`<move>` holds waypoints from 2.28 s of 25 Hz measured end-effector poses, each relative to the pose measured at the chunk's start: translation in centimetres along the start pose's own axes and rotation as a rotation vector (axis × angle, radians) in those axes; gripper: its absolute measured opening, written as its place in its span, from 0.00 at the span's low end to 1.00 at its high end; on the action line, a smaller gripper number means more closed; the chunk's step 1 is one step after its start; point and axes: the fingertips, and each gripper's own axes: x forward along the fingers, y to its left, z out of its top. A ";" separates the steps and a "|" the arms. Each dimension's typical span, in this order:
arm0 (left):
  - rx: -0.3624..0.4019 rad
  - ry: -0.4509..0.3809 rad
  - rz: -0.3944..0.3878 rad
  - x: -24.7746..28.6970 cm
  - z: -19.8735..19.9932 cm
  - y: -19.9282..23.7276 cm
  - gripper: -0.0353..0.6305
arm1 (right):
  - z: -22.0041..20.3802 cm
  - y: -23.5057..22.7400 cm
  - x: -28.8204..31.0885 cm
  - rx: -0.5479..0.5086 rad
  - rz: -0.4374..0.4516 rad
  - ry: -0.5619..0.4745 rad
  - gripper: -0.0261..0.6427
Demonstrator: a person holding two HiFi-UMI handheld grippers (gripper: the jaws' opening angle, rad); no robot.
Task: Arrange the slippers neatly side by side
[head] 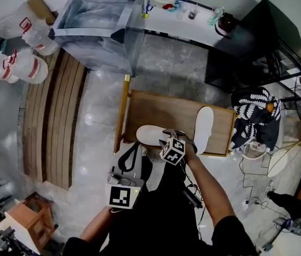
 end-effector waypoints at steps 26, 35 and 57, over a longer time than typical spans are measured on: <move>-0.040 0.037 0.014 1.2 -1.4 2.1 0.08 | -1.0 -0.3 4.8 -0.112 0.066 0.112 0.18; -0.045 0.037 0.020 1.5 -1.3 2.1 0.08 | -1.3 0.3 4.4 -0.074 0.070 0.093 0.10; -0.023 -0.022 -0.017 2.9 1.5 -2.0 0.08 | -1.6 -3.3 -1.6 0.366 -0.074 -0.083 0.09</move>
